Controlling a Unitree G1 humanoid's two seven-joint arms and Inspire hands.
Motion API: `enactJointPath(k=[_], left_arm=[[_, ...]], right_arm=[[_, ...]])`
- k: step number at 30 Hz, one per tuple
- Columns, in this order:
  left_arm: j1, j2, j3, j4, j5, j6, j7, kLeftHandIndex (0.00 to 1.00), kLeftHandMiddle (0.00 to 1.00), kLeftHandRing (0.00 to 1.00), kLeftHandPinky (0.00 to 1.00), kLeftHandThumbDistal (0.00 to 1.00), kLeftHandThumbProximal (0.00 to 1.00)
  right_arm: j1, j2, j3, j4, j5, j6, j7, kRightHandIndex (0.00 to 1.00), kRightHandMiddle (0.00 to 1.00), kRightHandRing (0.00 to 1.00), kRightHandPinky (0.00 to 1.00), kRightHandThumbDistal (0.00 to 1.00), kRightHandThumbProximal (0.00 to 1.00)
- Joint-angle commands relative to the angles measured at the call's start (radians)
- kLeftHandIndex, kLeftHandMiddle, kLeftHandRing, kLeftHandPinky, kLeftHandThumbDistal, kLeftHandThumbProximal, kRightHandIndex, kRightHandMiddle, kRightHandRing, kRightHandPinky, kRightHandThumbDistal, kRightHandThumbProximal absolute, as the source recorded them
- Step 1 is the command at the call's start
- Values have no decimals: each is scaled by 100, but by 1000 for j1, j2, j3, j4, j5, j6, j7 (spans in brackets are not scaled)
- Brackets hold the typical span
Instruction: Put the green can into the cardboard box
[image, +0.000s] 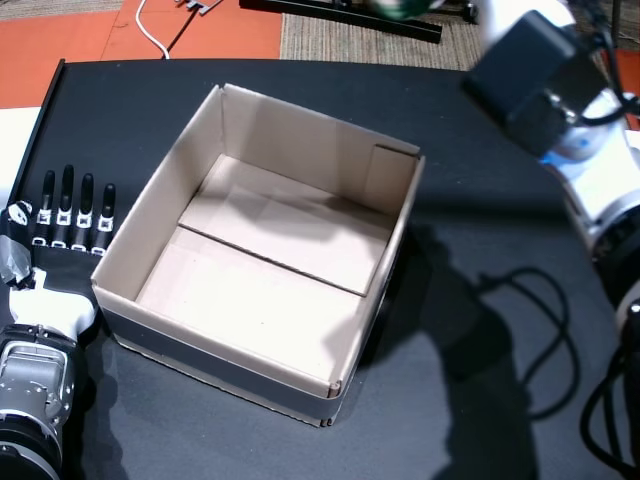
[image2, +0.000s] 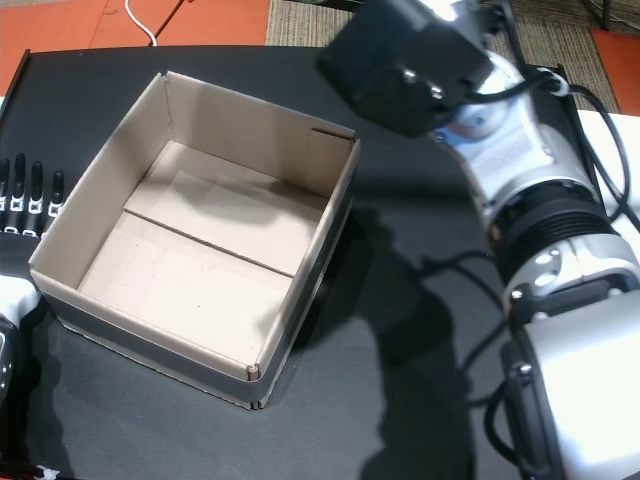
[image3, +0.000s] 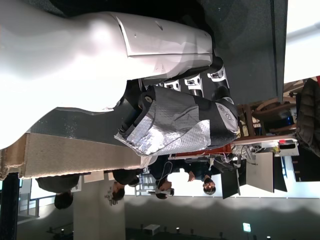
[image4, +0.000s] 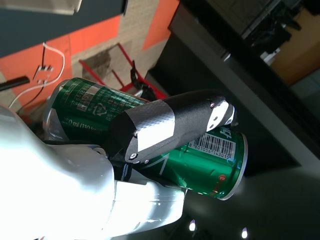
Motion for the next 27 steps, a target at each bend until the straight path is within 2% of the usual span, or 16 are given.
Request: enactJointPath(k=[1,3,4,5,8,10,13,14,15,16,18,19,21,24,26,27], left_arm=[[65,-28,-3,40,14,6,63,54,52,60,77,0,58],[66,-26,1,41,10,14,57,54,52,59,77,0,59],[66,-26,3,41,8,17,52,54,52,59,78,0,60],[67,-26,4,41,6,18,51,54,51,59,78,0,60],[62,-33,6,41,5,7,67,54,51,58,77,0,59],[60,-36,9,41,3,5,69,53,51,59,77,0,59],[64,-39,10,40,5,5,58,51,50,58,76,0,55],[64,-39,9,40,6,4,56,51,50,58,76,0,54],[63,-40,8,40,7,3,59,51,50,57,75,0,53],[63,-41,8,40,8,3,57,51,49,57,75,0,53],[63,-42,9,40,6,3,51,51,49,57,75,0,53],[64,-42,9,40,6,5,46,53,51,59,76,0,53],[64,-43,7,40,8,3,46,55,53,62,78,0,53],[64,-45,4,39,11,-1,50,56,54,63,78,0,54],[66,-44,2,40,13,0,47,53,52,61,76,0,54],[66,-42,3,40,11,4,47,53,51,61,77,0,54]], right_arm=[[-38,19,19,3,-19,6,-32,0,0,0,17,17,67],[-41,34,37,9,-33,8,-30,0,0,1,19,15,66],[-43,43,46,14,-36,14,-16,0,0,0,13,19,68],[-45,50,57,17,-42,21,-10,0,0,0,11,18,69],[-50,58,111,23,-94,40,-24,0,0,1,19,12,68],[-50,61,141,32,-118,44,-17,0,0,2,21,14,70],[-44,70,173,47,-143,38,4,0,1,1,26,9,61],[-44,71,188,50,-160,43,-3,3,4,4,20,11,61],[-44,72,206,53,-180,50,-11,15,12,9,19,13,62],[-44,74,220,57,-193,58,-10,15,11,7,15,14,63],[-45,79,240,65,-205,76,15,2,1,3,10,14,64],[-45,82,247,69,-207,87,30,0,0,1,9,14,60],[-49,86,275,72,-234,115,32,0,0,0,12,15,59],[-52,94,306,76,-260,142,41,0,0,1,11,14,55],[-59,101,318,84,-262,176,104,0,2,2,12,9,55],[-67,103,324,86,-261,200,147,4,5,5,13,8,58]])
